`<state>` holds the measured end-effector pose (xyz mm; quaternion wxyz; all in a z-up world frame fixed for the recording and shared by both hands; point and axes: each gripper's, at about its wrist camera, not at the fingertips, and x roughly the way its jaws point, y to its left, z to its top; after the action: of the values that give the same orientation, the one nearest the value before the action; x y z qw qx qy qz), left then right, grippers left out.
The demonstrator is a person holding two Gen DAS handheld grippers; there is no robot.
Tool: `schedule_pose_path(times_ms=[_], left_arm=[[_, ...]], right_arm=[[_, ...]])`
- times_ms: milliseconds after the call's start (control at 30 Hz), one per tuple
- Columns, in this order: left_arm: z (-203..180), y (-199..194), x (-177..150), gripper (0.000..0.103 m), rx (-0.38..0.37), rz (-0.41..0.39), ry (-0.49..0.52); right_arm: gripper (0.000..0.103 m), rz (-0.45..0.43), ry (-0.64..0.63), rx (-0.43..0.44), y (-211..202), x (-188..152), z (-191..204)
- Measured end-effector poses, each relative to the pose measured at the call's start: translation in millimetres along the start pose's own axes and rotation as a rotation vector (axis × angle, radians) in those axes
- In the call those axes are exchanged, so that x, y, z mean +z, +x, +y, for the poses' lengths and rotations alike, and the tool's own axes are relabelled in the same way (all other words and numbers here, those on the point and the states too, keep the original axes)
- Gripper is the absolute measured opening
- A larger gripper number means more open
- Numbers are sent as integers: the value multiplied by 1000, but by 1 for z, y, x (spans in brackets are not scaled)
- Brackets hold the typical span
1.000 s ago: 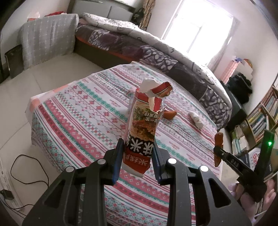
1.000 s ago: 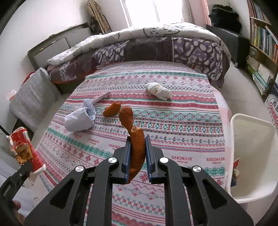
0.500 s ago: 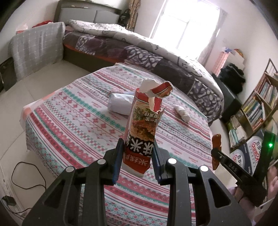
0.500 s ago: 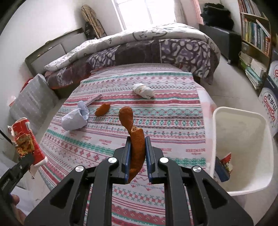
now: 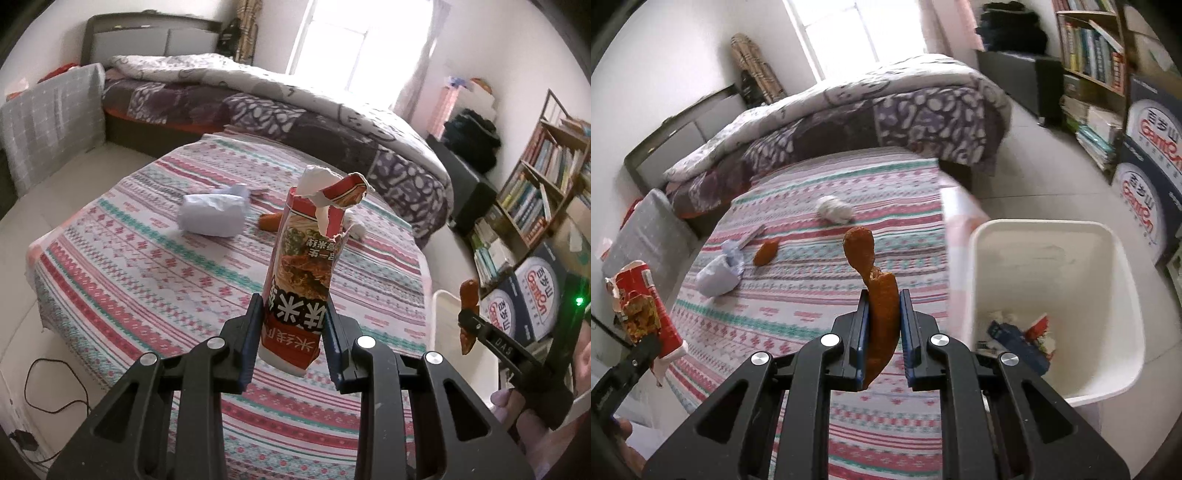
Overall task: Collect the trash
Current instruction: 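Carry the orange item over the white bin and open the right tool, then move the noodle cup over the white bin and open the left tool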
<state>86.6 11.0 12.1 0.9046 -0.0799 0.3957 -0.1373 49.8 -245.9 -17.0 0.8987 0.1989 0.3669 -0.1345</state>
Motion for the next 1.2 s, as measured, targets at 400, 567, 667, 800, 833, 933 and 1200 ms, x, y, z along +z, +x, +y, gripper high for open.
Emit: schedule_pose_path(times_ms=[400, 567, 667, 800, 833, 933, 1200], left_arm=[[-71, 14, -11, 31, -42, 40, 135], [-105, 18, -14, 31, -63, 49, 195], [-126, 23, -16, 31, -73, 58, 232], [-154, 29, -18, 32, -94, 76, 273], [-163, 31, -20, 32, -102, 82, 289], [-183, 37, -23, 32, -119, 99, 314], [-240, 54, -35, 32, -162, 148, 393]], right_arm=[[17, -3, 84, -170, -6, 7, -84], [50, 9, 117, -197, -9, 9, -110], [62, -7, 145, -213, -17, 10, -126], [67, -22, 179, -238, -25, 8, -147], [69, -24, 183, -243, -27, 8, -151], [71, -28, 198, -264, -31, 7, -165], [74, -31, 258, -311, -40, -1, -204]])
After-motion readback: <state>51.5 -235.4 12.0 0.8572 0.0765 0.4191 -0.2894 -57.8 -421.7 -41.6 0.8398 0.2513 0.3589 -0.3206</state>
